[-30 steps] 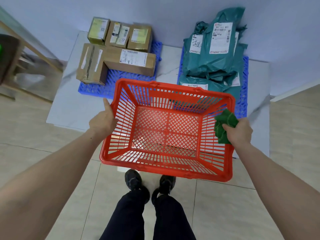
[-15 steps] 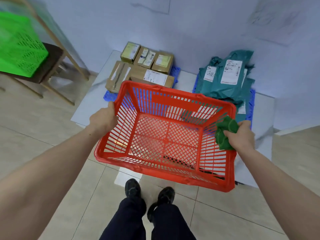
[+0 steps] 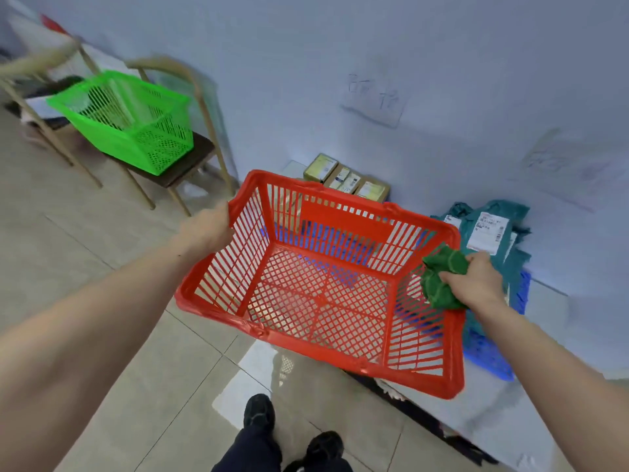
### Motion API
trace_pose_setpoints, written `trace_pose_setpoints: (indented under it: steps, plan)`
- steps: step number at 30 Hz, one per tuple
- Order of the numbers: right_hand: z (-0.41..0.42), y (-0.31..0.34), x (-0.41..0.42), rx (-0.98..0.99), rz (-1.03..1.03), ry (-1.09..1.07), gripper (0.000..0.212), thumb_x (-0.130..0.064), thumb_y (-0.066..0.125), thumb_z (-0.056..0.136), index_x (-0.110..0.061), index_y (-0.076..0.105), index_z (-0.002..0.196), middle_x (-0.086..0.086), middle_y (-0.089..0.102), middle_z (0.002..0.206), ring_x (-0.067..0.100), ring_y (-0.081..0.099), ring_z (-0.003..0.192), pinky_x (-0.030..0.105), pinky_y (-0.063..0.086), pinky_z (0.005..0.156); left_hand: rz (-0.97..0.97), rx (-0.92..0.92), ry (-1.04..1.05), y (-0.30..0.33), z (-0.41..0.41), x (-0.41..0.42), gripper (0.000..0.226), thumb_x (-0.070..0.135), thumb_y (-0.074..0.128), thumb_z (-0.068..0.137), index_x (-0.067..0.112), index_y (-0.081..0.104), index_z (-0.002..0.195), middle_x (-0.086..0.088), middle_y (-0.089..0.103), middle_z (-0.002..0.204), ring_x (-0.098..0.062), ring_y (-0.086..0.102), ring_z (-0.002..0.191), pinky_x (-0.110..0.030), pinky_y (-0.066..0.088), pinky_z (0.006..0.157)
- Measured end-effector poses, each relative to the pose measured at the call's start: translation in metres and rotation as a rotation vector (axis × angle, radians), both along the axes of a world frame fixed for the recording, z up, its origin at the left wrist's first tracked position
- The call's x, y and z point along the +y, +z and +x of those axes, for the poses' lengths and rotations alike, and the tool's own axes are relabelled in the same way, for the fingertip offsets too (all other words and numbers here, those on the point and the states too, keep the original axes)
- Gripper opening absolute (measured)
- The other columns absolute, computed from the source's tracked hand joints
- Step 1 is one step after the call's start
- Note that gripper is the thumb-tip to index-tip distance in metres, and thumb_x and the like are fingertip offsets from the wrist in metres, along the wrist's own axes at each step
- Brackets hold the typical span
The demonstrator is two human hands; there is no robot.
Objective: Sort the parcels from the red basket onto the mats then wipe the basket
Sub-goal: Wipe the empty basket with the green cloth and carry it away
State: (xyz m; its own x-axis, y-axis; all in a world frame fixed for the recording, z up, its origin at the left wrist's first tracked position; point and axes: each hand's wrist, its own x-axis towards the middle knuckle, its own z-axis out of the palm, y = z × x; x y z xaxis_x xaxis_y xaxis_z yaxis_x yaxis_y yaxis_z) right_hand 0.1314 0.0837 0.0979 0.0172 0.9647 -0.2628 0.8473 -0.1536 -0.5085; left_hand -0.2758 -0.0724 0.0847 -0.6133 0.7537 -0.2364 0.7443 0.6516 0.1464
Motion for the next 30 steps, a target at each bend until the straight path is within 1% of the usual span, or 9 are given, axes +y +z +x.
trace_pose_setpoints:
  steps: [2,5,10,14,16,18,20,25,30]
  plan:
    - [-0.017,0.010,0.002,0.008,0.012,0.022,0.047,-0.018,0.075,0.084,-0.004,0.047,0.119,0.023,0.061,0.119,0.039,0.057,0.112,0.035,0.041,0.080,-0.010,0.043,0.012,0.010,-0.014,-0.006,0.046,0.030,0.054,0.090,0.013,0.037,0.129,-0.020,0.063,0.116,-0.037,0.063,0.103,-0.040,0.048,0.079]
    - [-0.043,0.023,0.004,0.012,0.029,0.055,0.047,-0.018,0.075,0.084,-0.004,0.047,0.119,0.022,0.061,0.118,0.038,0.058,0.111,0.032,0.037,0.075,0.004,0.072,0.028,0.021,-0.035,-0.014,0.049,0.029,0.055,0.090,0.014,0.036,0.133,-0.019,0.062,0.119,-0.036,0.063,0.105,-0.044,0.050,0.084]
    - [-0.092,0.037,0.002,0.020,0.061,0.075,0.047,-0.019,0.074,0.084,-0.005,0.048,0.120,0.021,0.061,0.120,0.038,0.057,0.113,0.035,0.043,0.083,0.013,0.103,0.042,0.034,-0.079,-0.027,0.047,0.029,0.053,0.093,0.010,0.036,0.132,-0.019,0.058,0.121,-0.038,0.061,0.106,-0.045,0.049,0.083]
    - [-0.137,0.043,-0.005,0.023,0.069,0.064,0.046,-0.019,0.075,0.083,-0.006,0.050,0.120,0.021,0.062,0.120,0.036,0.059,0.112,0.036,0.045,0.085,0.017,0.107,0.040,0.041,-0.127,-0.037,0.046,0.031,0.053,0.093,0.010,0.035,0.130,-0.018,0.063,0.112,-0.036,0.063,0.099,-0.042,0.050,0.077]
    - [-0.162,0.044,-0.009,0.026,0.069,0.068,0.045,-0.020,0.074,0.083,-0.006,0.051,0.119,0.021,0.062,0.118,0.036,0.059,0.109,0.033,0.043,0.079,0.025,0.109,0.032,0.042,-0.153,-0.043,0.044,0.031,0.053,0.093,0.010,0.035,0.127,-0.018,0.063,0.108,-0.037,0.063,0.097,-0.043,0.050,0.076]
    - [-0.187,0.045,-0.012,0.015,0.066,0.085,0.045,-0.019,0.074,0.084,-0.005,0.051,0.120,0.022,0.062,0.117,0.037,0.059,0.108,0.031,0.039,0.076,0.036,0.106,0.031,0.044,-0.178,-0.049,0.042,0.031,0.053,0.093,0.010,0.036,0.125,-0.017,0.063,0.105,-0.037,0.063,0.094,-0.044,0.051,0.076]
    - [-0.211,0.046,-0.011,0.006,0.066,0.089,0.046,-0.019,0.074,0.083,-0.004,0.051,0.120,0.023,0.062,0.118,0.038,0.059,0.110,0.033,0.041,0.079,0.047,0.117,0.031,0.045,-0.201,-0.053,0.041,0.032,0.053,0.093,0.011,0.036,0.124,-0.017,0.063,0.103,-0.037,0.063,0.093,-0.043,0.051,0.076]
    - [-0.270,0.047,-0.001,0.018,0.075,0.121,0.046,-0.020,0.075,0.081,-0.007,0.055,0.121,0.021,0.064,0.117,0.039,0.060,0.110,0.039,0.047,0.086,0.048,0.148,0.051,0.045,-0.253,-0.060,0.042,0.029,0.051,0.096,0.008,0.035,0.128,-0.019,0.062,0.107,-0.039,0.062,0.097,-0.040,0.043,0.070]
    - [-0.326,0.041,0.020,0.017,0.080,0.175,0.044,-0.021,0.077,0.079,-0.007,0.058,0.116,0.020,0.066,0.115,0.039,0.061,0.109,0.042,0.049,0.090,0.050,0.127,0.106,0.042,-0.296,-0.062,0.039,0.030,0.053,0.095,0.008,0.037,0.122,-0.022,0.061,0.109,-0.041,0.061,0.100,-0.046,0.049,0.078]
